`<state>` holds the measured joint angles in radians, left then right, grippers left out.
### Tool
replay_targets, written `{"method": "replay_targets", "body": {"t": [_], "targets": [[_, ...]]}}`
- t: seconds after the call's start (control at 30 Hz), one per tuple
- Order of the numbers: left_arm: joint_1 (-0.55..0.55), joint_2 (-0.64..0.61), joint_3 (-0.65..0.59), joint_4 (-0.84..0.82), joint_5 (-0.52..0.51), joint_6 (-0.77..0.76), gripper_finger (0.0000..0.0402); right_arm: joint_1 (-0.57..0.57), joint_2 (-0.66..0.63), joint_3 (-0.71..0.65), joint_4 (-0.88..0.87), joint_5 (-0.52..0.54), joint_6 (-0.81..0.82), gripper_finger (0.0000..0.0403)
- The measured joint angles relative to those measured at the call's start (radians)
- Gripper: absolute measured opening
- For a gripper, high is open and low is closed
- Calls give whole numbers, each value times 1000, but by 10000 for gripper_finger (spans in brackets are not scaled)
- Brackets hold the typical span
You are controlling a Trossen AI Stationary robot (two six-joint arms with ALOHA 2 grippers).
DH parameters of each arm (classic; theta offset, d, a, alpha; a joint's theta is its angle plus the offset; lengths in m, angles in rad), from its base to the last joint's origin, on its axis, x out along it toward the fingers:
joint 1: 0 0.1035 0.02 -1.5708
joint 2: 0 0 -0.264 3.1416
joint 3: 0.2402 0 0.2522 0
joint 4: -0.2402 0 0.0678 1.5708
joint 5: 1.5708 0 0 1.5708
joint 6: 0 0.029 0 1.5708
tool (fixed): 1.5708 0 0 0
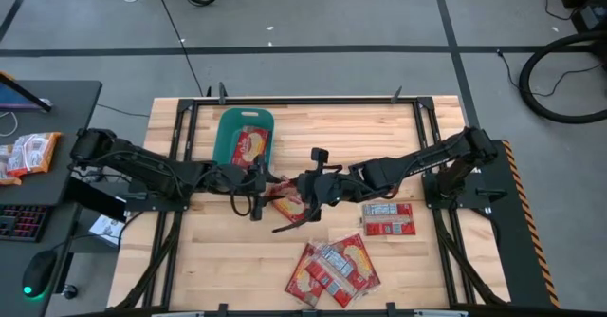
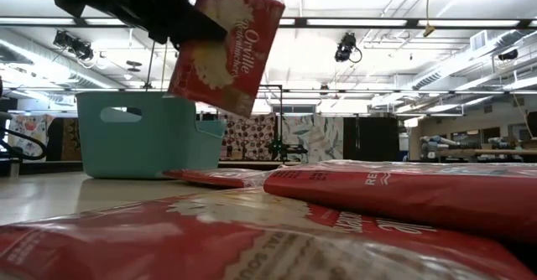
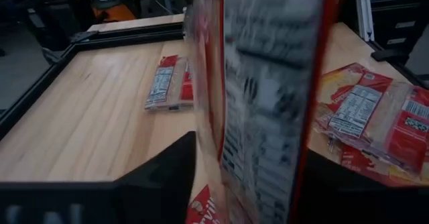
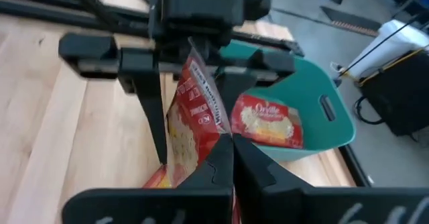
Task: Sort popcorn bags into baskets
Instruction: Put the red popcorn bag into the green bin
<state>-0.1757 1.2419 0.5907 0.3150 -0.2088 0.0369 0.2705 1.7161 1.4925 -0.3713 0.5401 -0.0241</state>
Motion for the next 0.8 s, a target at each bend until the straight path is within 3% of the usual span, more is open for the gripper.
{"method": "replay_targets", "body": {"t": [0.33, 0.5, 0.8], "targets": [[0, -34, 0, -31, -1, -7, 30, 10, -2, 1, 71, 41, -8, 12], [23, -93, -1, -72, 19, -13, 26, 2, -2, 2, 102, 44, -42, 47], [177, -230, -1, -190, 107, -109, 35, -41, -97, 1, 129, 124, -190, 133]]}}
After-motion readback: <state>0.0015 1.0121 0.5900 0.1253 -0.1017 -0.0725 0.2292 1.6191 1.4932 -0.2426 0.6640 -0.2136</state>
